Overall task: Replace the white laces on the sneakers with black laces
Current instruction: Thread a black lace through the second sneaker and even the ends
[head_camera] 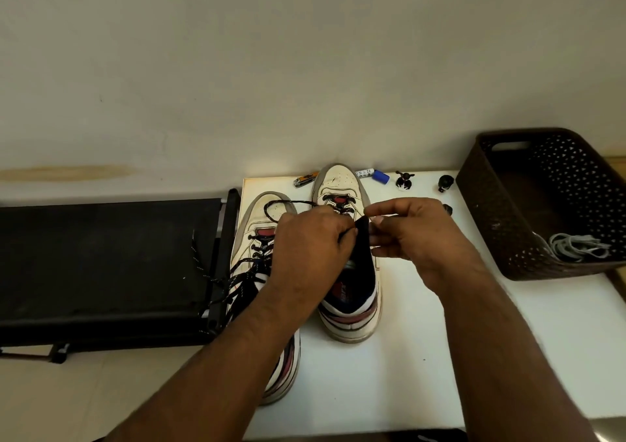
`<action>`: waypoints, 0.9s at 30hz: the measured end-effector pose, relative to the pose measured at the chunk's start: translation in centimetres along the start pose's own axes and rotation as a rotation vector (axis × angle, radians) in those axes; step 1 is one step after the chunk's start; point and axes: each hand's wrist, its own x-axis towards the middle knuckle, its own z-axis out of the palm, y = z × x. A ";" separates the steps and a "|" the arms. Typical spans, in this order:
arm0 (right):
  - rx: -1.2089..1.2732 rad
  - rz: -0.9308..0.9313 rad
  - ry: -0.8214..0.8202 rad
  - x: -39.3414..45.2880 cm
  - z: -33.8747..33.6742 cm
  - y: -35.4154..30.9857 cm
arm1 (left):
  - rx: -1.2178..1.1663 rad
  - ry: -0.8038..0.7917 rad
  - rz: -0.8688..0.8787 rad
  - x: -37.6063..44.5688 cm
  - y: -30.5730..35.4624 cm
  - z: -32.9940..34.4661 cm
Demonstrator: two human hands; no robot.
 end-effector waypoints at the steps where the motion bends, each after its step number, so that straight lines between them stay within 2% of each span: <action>1: 0.000 0.002 -0.006 0.0 0.0 0.1 | 0.029 0.007 0.007 -0.1 0.1 0.1; 4: 0.005 -0.008 -0.027 0.0 0.4 0.3 | 0.071 0.038 0.013 -0.2 0.3 0.4; 7: 0.096 -0.026 0.051 0.0 0.6 0.1 | 0.055 0.054 0.002 -0.1 -0.1 0.0; 12: 0.224 -0.145 0.390 0.5 -0.4 0.0 | -0.035 0.053 -0.123 -0.1 -1.3 -0.6; 17: 0.494 -0.417 0.801 0.5 -4.0 -0.5 | -0.124 0.003 -0.244 -0.3 -0.8 -0.7; 19: 0.400 -0.429 0.891 0.7 -5.8 0.2 | -0.141 -0.011 -0.277 -0.4 -0.7 -0.8; 21: -0.021 -0.407 0.811 1.1 -6.0 1.1 | -0.185 -0.002 -0.311 -0.3 -0.8 -1.1; 23: -0.431 -0.352 0.545 1.3 -4.6 1.7 | -0.291 0.012 -0.383 0.1 -1.0 -1.4; 25: -0.552 -0.238 0.231 0.9 -2.4 1.8 | -0.434 0.010 -0.472 0.4 -1.4 -1.8; 27: -0.589 -0.174 0.049 0.5 -0.6 1.4 | -0.483 -0.023 -0.512 0.5 -1.7 -2.0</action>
